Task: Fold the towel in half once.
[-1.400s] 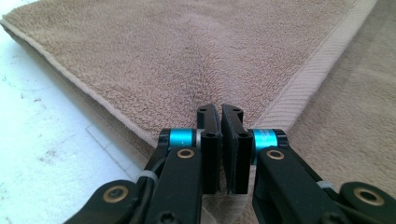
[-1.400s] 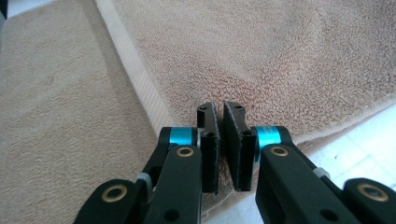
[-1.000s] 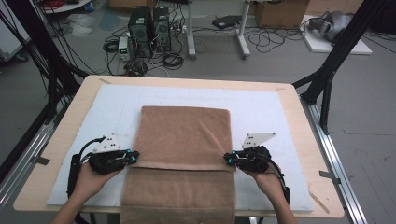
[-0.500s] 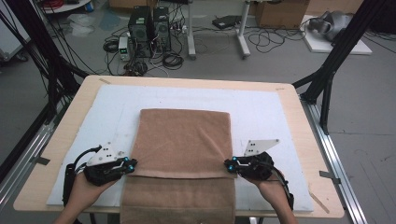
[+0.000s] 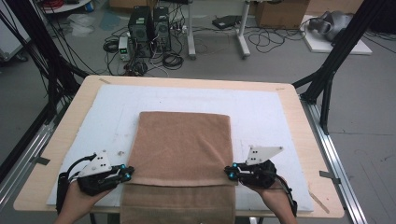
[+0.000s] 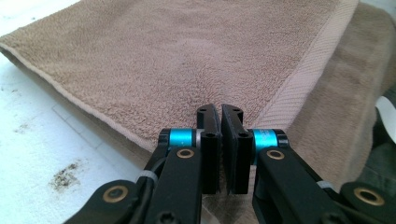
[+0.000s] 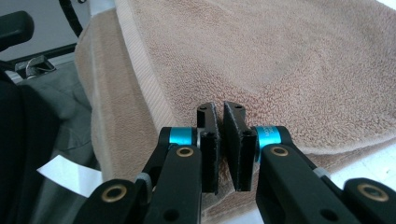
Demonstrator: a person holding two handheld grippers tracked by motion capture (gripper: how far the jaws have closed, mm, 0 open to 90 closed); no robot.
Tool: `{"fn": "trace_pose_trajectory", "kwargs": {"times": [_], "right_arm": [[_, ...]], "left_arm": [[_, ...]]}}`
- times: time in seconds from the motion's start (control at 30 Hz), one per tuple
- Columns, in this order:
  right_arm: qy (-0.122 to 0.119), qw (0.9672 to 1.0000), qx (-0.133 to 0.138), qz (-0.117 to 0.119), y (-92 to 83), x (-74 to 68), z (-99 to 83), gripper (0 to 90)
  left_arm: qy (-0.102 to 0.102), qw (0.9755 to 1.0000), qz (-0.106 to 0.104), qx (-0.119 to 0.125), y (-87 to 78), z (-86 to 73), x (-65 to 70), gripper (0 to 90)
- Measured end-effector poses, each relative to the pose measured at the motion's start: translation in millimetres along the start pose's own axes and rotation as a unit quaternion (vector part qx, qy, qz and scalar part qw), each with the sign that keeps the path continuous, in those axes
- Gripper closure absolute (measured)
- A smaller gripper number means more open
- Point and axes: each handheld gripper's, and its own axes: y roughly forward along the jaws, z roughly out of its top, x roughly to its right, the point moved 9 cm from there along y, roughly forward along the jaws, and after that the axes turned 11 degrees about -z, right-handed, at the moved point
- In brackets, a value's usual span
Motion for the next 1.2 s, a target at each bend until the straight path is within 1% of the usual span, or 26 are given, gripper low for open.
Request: {"fn": "trace_pose_trajectory", "kwargs": {"times": [0.03, 0.07, 0.17, 0.23, 0.27, 0.33, 0.4, 0.47, 0.53, 0.6, 0.7, 0.73, 0.77, 0.8, 0.83, 0.9, 0.93, 1.0, 1.03, 1.07, 1.1, 1.2], "right_arm": [[-0.005, 1.0, 0.004, 0.0, -0.8, -1.0, 0.3, 84.7], [-0.004, 1.0, 0.004, 0.002, -1.9, -3.1, 0.3, 84.7], [-0.012, 0.9999, 0.003, 0.006, -4.4, -8.3, -0.4, 84.7], [-0.016, 0.9998, 0.003, 0.01, -4.9, -10.8, -1.4, 84.2], [-0.019, 0.9998, 0.004, 0.011, -4.7, -10.8, -1.8, 82.9], [-0.015, 0.9998, 0.006, 0.01, -4.5, -8.8, -2.2, 76.5], [-0.006, 0.9998, 0.011, 0.012, -4.5, -6.4, -1.1, 69.6], [-0.003, 0.9999, 0.013, 0.009, -3.8, -2.3, 0.1, 66.1], [0.001, 0.9999, 0.01, -0.002, -0.9, 4.8, 0.9, 62.6], [0.002, 0.9998, 0.002, -0.017, 5.1, 15.3, 1.2, 60.3], [0.006, 0.9992, -0.008, -0.04, 15.9, 33.2, 4.6, 56.8], [0.007, 0.9989, -0.008, -0.046, 19.5, 39.7, 6.9, 56.2], [0.004, 0.9984, -0.013, -0.055, 23.4, 46.4, 8.2, 54.6], [0.005, 0.9978, -0.016, -0.063, 27.6, 53.7, 9.6, 53.5], [0.009, 0.9975, -0.019, -0.068, 31.7, 60.9, 10.8, 52.6], [0.019, 0.9963, -0.024, -0.081, 40.3, 75.2, 11.4, 50.1], [0.023, 0.9958, -0.023, -0.086, 44.2, 81.1, 11.1, 49.6], [0.03, 0.9948, -0.032, -0.092, 52.9, 90.9, 6.7, 46.9], [0.039, 0.9939, -0.04, -0.095, 57.2, 94.8, 3.4, 46.0], [0.041, 0.9934, -0.049, -0.096, 61.7, 98.2, -0.2, 45.2], [0.044, 0.9927, -0.058, -0.097, 65.6, 100.1, -3.6, 44.1], [0.037, 0.9907, -0.073, -0.109, 74.0, 104.6, -9.4, 42.4]], "left_arm": [[0.001, 1.0, 0.0, 0.0, -0.7, 0.1, 1.6, 85.8], [0.003, 1.0, -0.002, 0.001, -1.1, 0.6, 3.5, 85.8], [0.008, 1.0, -0.002, 0.001, -2.7, 0.2, 8.6, 85.8], [0.013, 0.9999, -0.008, 0.006, -2.3, -0.8, 11.4, 84.3], [0.01, 0.9999, -0.01, 0.009, -1.7, -1.2, 10.7, 80.4], [0.0, 0.9999, -0.01, 0.011, -0.3, -1.5, 7.0, 71.9], [-0.003, 0.9999, -0.008, 0.014, 0.8, -0.2, 2.9, 68.0], [-0.004, 0.9999, -0.003, 0.013, 2.6, 2.4, -2.7, 65.2], [-0.005, 0.9999, 0.003, 0.014, 6.0, 5.1, -10.6, 63.1], [-0.006, 0.9998, 0.014, 0.013, 10.4, 7.3, -21.8, 61.4], [-0.013, 0.9994, 0.03, 0.014, 18.9, 10.8, -40.1, 58.5], [-0.021, 0.9991, 0.033, 0.016, 22.2, 11.7, -46.0, 58.3], [-0.026, 0.999, 0.035, 0.014, 25.7, 12.0, -51.3, 57.4], [-0.024, 0.9987, 0.044, 0.009, 28.8, 11.5, -57.6, 57.1], [-0.029, 0.9982, 0.052, 0.005, 32.0, 10.6, -63.9, 56.8], [-0.033, 0.9976, 0.061, -0.004, 38.0, 8.3, -74.8, 54.5], [-0.04, 0.9971, 0.065, -0.007, 40.6, 6.8, -79.4, 53.6], [-0.042, 0.9966, 0.069, -0.017, 45.1, 3.0, -87.1, 52.5], [-0.051, 0.9959, 0.071, -0.021, 47.3, 0.6, -90.8, 52.2], [-0.062, 0.9954, 0.069, -0.024, 49.5, -1.1, -93.5, 50.6], [-0.065, 0.9951, 0.068, -0.028, 51.3, -2.8, -95.6, 49.3], [-0.079, 0.9938, 0.066, -0.042, 56.3, -8.0, -100.1, 46.9]]}}
